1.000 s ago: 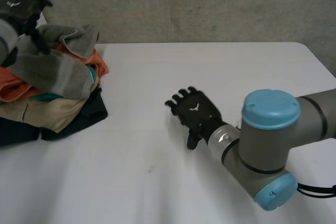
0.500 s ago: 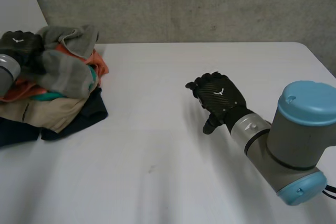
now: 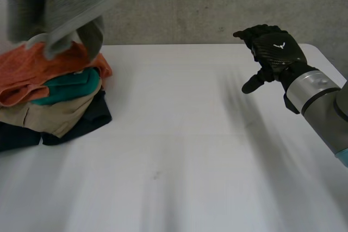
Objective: Fold the laundry.
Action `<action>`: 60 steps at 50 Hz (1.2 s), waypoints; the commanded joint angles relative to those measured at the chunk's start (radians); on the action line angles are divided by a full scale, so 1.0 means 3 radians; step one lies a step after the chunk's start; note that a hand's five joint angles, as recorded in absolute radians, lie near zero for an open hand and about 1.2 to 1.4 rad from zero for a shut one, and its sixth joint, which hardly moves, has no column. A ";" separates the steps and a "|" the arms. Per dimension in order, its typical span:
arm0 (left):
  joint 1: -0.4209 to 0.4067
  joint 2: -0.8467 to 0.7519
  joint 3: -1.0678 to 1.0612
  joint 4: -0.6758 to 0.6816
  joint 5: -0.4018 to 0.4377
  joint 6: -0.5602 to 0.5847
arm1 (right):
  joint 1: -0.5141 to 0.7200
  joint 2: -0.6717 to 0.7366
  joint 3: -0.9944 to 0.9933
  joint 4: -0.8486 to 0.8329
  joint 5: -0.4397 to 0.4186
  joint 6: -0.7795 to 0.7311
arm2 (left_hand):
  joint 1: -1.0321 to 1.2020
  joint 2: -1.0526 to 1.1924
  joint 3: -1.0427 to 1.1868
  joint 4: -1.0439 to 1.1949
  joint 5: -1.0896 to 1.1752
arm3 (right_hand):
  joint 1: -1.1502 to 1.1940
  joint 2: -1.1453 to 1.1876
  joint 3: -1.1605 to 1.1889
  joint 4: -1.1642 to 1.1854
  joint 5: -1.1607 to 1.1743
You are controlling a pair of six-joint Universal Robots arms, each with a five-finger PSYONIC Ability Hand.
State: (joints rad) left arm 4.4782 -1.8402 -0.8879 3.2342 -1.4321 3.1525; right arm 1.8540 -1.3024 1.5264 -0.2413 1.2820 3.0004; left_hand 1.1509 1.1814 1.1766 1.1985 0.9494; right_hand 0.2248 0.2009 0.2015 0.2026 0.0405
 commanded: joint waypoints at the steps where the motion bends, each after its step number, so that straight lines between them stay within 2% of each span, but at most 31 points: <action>1: -0.0665 -0.0063 -0.0113 -0.0007 -0.0084 -0.0139 | -0.0095 0.0000 -0.0062 0.0068 0.0017 0.0005 | 0.0818 0.0716 0.0732 0.0659 0.0908 | -0.0167 -0.0088 -0.0090 -0.0094 -0.0135; 12: -0.1433 -0.0917 -0.0701 -0.0191 -0.0207 -0.0205 | -0.0233 0.0102 -0.0128 0.0073 0.0027 0.0005 | 0.0818 0.0716 0.0732 0.0659 0.0908 | -0.0167 -0.0088 -0.0090 -0.0094 -0.0135; 13: -0.1545 -0.1049 -0.0747 -0.0216 -0.0176 -0.0256 | -0.0233 0.0153 -0.0143 0.0078 0.0027 0.0000 | -0.0576 -0.0678 -0.0662 -0.0735 -0.0486 | -0.0167 -0.0088 -0.0090 -0.0094 -0.0135; 14: -0.1597 -0.1111 -0.0757 -0.0237 -0.0146 -0.0277 | -0.0233 0.0179 -0.0154 0.0083 0.0022 -0.0005 | -0.1385 -0.1486 -0.1470 -0.1543 -0.1295 | -0.0167 -0.0088 -0.0090 -0.0094 -0.0135; 19: -0.1664 -0.1183 -0.0819 -0.0502 -0.0089 -0.0302 | -0.0213 0.0327 -0.0220 0.0211 0.0027 -0.0041 | -0.3062 -0.3164 -0.3148 -0.3221 -0.2973 | -0.0167 -0.0088 -0.0090 -0.0094 -0.0135; 20: -0.1628 -0.1097 -0.0849 -0.0579 -0.0104 -0.0302 | -0.0208 0.0373 -0.0251 0.0282 0.0022 -0.0071 | -0.3255 -0.3356 -0.3340 -0.3413 -0.3165 | -0.0167 -0.0088 -0.0090 -0.0094 -0.0135; 27: -0.1245 -0.0611 -0.1044 -0.0590 -0.0161 -0.0211 | -0.0187 0.0424 -0.0430 0.0798 0.0012 -0.0169 | -0.3255 -0.3356 -0.3340 -0.3413 -0.3165 | -0.0167 -0.0088 -0.0090 -0.0094 -0.0135; 31: -0.0943 -0.0406 -0.1233 -0.0605 -0.0145 0.0075 | -0.0116 0.0389 -0.0547 0.1258 0.0006 -0.0194 | -0.3255 -0.3356 -0.3340 -0.3413 -0.3165 | -0.0167 -0.0088 -0.0090 -0.0094 -0.0135; 37: -0.0401 -0.0344 -0.1519 -0.0590 0.0043 0.0970 | 0.0124 0.0332 -0.0588 0.1954 -0.0009 -0.0296 | -0.3255 -0.3356 -0.3340 -0.3413 -0.3165 | -0.0167 -0.0088 -0.0090 -0.0094 -0.0135; 39: -0.0197 -0.0400 -0.1530 -0.0595 0.0227 0.1281 | 0.0246 0.0327 -0.0527 0.2072 0.0001 -0.0332 | -0.3255 -0.3356 -0.3340 -0.3413 -0.3165 | -0.0167 -0.0088 -0.0090 -0.0094 -0.0135; 42: -0.0018 -0.0533 -0.1504 -0.0585 0.0472 0.1527 | 0.0390 0.0327 -0.0430 0.2052 0.0027 -0.0348 | -0.3255 -0.3356 -0.3340 -0.3413 -0.3165 | -0.0167 -0.0088 -0.0090 -0.0094 -0.0135; 43: 0.0094 -0.0630 -0.1469 -0.0585 0.0635 0.1645 | 0.0471 0.0332 -0.0339 0.1996 0.0067 -0.0348 | -0.3255 -0.3356 -0.3340 -0.3413 -0.3165 | -0.0167 -0.0088 -0.0090 -0.0094 -0.0135; 46: 0.0218 -0.0799 -0.1377 -0.0580 0.0861 0.1783 | 0.0589 0.0337 -0.0200 0.1823 0.0175 -0.0358 | -0.3255 -0.3356 -0.3340 -0.3413 -0.3165 | -0.0167 -0.0088 -0.0090 -0.0094 -0.0135; 51: 0.0371 -0.1167 -0.1111 -0.0559 0.1209 0.2044 | 0.0799 0.0409 0.0106 0.1205 0.0563 -0.0368 | -0.3255 -0.3356 -0.3340 -0.3413 -0.3165 | -0.0110 -0.0031 -0.0032 -0.0036 -0.0078; 56: 0.0418 -0.1454 -0.0896 -0.0467 0.1261 0.2366 | 0.0876 0.0491 0.0255 0.0795 0.0829 -0.0348 | -0.3255 -0.3356 -0.3340 -0.3413 -0.3165 | -0.0001 0.0078 0.0077 0.0073 0.0031; 60: 0.0438 -0.1679 -0.0722 -0.0426 0.1235 0.2627 | 0.0881 0.0593 0.0276 0.0631 0.0870 -0.0348 | -0.3255 -0.3356 -0.3340 -0.3413 -0.3165 | -0.0001 0.0078 0.0077 0.0073 0.0031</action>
State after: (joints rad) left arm 4.6063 -2.2618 -1.1696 3.0863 -1.0517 3.8471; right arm 2.1134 -1.1602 1.5929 0.0305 1.5077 2.8930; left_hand 0.1983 0.2052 0.2096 0.2007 0.0452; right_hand 0.2248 0.2010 0.2017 0.2026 0.0405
